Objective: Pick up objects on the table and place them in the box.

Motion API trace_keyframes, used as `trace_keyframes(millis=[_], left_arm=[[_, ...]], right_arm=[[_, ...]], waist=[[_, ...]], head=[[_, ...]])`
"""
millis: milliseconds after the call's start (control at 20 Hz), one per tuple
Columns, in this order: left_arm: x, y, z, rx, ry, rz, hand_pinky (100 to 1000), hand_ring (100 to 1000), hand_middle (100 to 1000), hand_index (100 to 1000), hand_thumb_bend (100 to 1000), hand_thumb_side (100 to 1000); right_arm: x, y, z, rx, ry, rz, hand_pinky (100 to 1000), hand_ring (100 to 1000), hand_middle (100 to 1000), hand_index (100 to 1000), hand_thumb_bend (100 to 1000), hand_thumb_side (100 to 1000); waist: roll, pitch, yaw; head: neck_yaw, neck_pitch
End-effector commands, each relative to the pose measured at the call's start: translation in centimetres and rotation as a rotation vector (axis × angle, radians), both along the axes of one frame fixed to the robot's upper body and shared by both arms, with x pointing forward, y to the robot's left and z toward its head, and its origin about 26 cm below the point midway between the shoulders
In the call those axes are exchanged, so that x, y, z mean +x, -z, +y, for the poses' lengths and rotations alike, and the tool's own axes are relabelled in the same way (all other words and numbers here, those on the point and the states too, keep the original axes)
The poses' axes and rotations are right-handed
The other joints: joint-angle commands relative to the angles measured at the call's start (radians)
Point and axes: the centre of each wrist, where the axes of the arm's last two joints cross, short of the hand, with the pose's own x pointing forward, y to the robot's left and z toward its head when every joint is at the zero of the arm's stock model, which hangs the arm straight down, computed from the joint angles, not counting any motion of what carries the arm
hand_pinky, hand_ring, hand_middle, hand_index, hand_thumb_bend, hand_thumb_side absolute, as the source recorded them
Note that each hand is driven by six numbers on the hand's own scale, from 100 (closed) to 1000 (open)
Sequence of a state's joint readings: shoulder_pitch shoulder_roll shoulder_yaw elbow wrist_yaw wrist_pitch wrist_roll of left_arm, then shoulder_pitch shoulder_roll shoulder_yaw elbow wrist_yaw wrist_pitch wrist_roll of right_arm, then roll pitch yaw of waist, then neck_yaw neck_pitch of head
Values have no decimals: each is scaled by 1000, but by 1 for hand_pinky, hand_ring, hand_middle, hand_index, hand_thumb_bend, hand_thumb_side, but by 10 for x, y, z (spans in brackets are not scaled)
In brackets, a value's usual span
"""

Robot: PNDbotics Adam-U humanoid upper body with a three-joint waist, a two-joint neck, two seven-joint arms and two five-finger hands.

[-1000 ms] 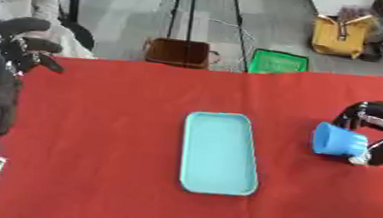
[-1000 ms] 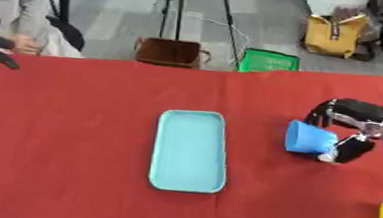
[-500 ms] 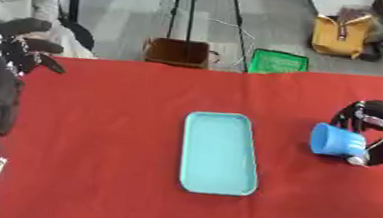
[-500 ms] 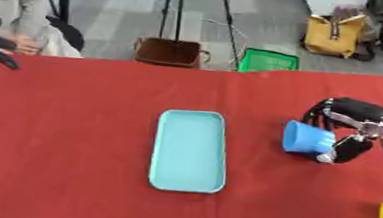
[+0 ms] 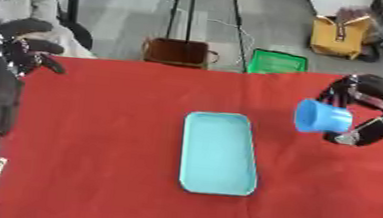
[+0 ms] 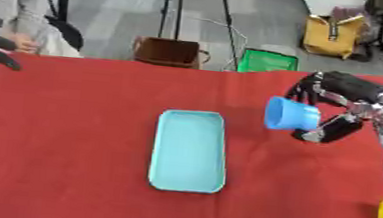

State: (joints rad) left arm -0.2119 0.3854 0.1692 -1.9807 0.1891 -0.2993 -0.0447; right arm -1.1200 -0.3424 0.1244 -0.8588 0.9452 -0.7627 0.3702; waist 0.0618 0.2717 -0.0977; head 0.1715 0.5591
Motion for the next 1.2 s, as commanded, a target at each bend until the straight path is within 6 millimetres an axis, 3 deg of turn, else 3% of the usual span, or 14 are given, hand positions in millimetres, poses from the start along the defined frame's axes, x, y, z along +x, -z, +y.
trace_keyframes(millis=[50, 200, 550, 800, 900, 950, 1150, 1200], left_arm=[[-1, -11, -2, 18, 22, -33, 520, 658, 735, 808, 557, 763], [0, -12, -4, 19, 35, -37, 522, 659, 735, 808, 561, 757], [2, -15, -7, 15, 63, -49, 521, 658, 735, 808, 561, 756], [2, -16, -8, 14, 70, -51, 522, 658, 735, 808, 562, 755], [2, -16, -8, 15, 70, -49, 521, 658, 735, 808, 562, 757], [2, -16, -8, 15, 69, -48, 521, 658, 735, 808, 562, 757], [2, -15, -8, 16, 67, -45, 521, 658, 735, 809, 563, 758], [2, -15, -8, 16, 67, -44, 521, 658, 735, 809, 563, 758]], right_arm=[[-4, -20, 22, -169, -169, -4, 518, 511, 493, 488, 430, 221], [-4, -17, 36, -182, -196, 14, 516, 513, 494, 488, 428, 222], [-8, 15, 81, -255, -258, 87, 518, 519, 499, 491, 427, 224], [-9, 32, 88, -301, -250, 120, 538, 537, 508, 502, 431, 231], [-7, 39, 84, -338, -225, 133, 561, 576, 557, 606, 473, 266], [-7, 42, 82, -347, -217, 134, 606, 636, 634, 725, 522, 302], [-7, 47, 82, -368, -208, 128, 679, 731, 750, 840, 595, 356], [-8, 47, 83, -370, -211, 127, 697, 749, 776, 868, 605, 479]], waist=[[-5, -25, 10], [-7, -25, 28], [-7, -21, 75], [-8, -20, 81], [-9, -20, 82], [-10, -20, 80], [-11, -22, 71], [-12, -23, 69]], head=[[-10, -12], [-17, -14], [-35, -21], [-38, -24], [-37, -23], [-35, -23], [-30, -21], [-29, -20]])
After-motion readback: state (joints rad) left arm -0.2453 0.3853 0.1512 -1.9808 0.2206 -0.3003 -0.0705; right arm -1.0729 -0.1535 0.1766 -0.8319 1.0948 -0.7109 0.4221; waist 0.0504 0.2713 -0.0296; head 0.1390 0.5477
